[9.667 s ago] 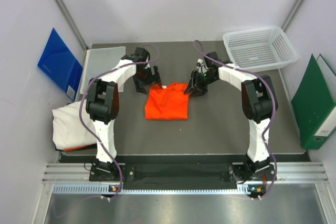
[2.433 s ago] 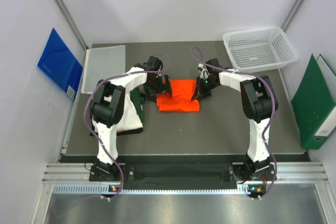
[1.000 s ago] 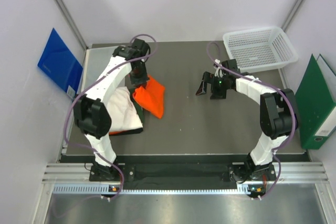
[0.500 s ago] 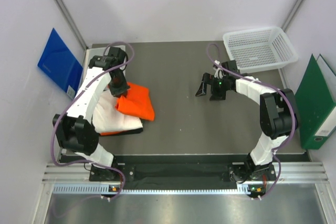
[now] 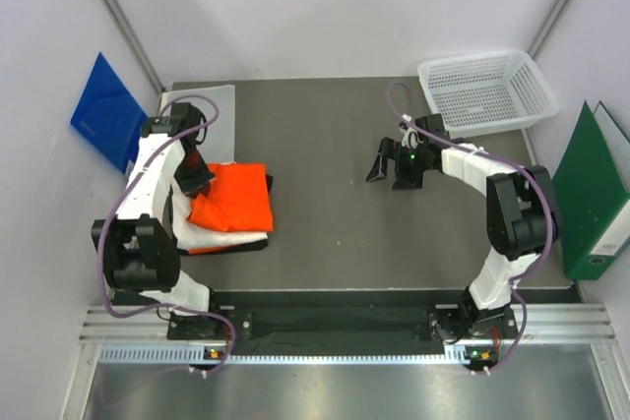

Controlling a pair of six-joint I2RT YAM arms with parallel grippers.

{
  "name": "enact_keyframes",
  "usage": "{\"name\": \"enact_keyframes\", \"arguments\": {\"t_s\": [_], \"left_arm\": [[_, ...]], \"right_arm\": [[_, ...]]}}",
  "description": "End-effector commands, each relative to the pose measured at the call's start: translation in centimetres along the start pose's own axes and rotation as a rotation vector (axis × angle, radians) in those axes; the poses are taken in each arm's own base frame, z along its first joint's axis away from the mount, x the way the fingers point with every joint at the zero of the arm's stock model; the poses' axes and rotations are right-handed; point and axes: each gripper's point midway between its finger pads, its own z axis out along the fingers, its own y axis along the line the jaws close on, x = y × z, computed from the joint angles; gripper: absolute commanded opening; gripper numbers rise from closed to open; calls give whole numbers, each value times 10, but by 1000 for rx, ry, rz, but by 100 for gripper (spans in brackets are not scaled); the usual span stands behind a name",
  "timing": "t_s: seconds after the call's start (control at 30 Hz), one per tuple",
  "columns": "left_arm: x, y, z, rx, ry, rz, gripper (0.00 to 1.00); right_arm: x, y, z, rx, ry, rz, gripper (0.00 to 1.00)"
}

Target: Fold and stack the t-shirts

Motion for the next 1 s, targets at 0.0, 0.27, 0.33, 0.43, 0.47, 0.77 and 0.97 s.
{"name": "enact_keyframes", "arguments": {"t_s": [0.0,0.27,0.33,0.43,0.47,0.77,0.97], "left_arm": [[-14,22,-18,-35,-80,-20,0],[-6,42,-5,-106,-49,-71,0],[-4,45,-2,-115,-51,-78,0],[0,50,3,-130,-34,-90,0],[2,50,4,-129,-22,-91,10],[-67,50,-100,7,-423,-227,99],[-79,-33,-136,494,-490,-73,99]], "right_arm": [[-3,-2,3,-19,-9,-1,100],[-1,-3,8,-23,6,11,100],[0,-3,9,-25,10,11,100],[1,-4,10,-26,16,13,100],[2,-4,10,-28,19,13,100],[2,-4,9,-30,13,10,100],[5,-6,10,-25,22,14,100]]}}
